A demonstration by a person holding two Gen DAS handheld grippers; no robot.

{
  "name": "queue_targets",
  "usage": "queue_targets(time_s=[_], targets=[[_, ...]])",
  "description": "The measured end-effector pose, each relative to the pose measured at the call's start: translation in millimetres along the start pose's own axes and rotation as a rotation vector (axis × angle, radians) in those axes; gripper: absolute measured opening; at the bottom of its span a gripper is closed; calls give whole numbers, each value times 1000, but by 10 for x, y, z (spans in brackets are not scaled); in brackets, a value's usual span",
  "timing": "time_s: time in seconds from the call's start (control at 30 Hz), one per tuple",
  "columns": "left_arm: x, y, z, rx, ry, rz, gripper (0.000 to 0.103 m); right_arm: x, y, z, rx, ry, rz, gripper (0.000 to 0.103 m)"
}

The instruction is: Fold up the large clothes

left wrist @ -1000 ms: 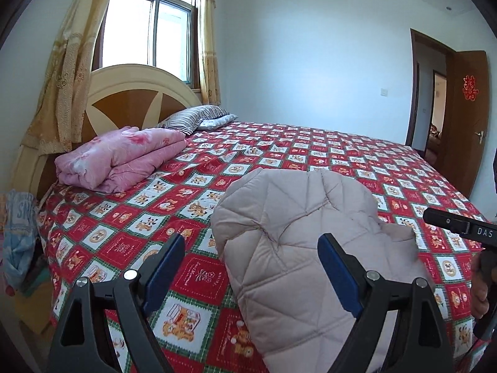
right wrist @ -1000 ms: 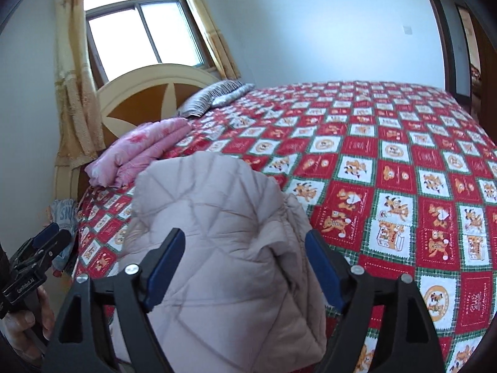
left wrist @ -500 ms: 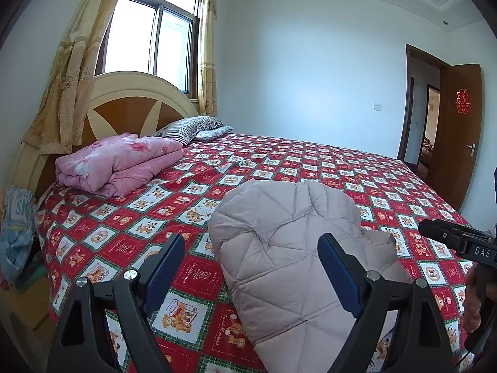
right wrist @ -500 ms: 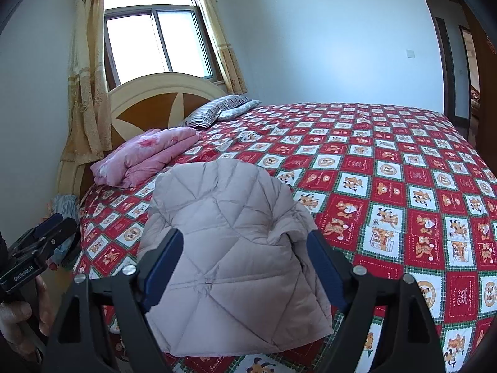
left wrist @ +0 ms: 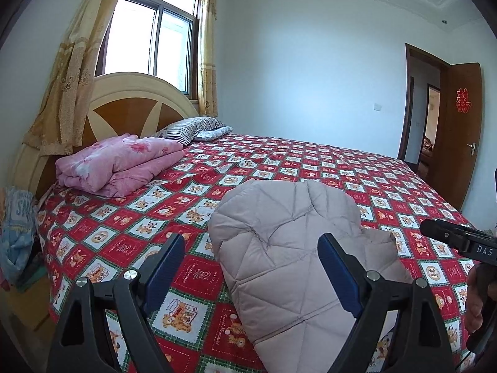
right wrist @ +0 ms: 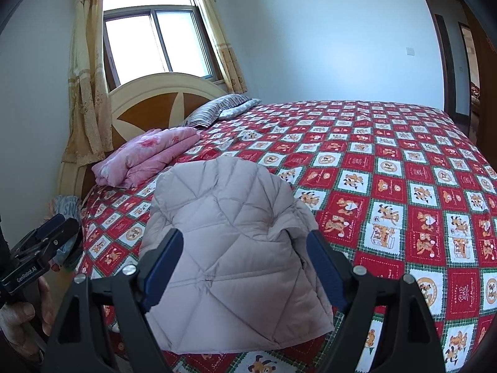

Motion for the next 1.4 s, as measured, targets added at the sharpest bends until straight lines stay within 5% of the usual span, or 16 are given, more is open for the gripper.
queue_targets(time_s=[1.4], targets=[[-11, 13, 12, 23, 11, -27, 88, -98, 11, -61, -20, 22, -3, 84]])
Point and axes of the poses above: each gripper's, at about its wrist camera, not at the fingertips, and x roughly the way its jaws point, y to its right, z to its underside, the point moved 9 cm from there along x, roughly the way its jaws point, and after that the axes turned 11 degrees about -z, right-handed, at the moved point
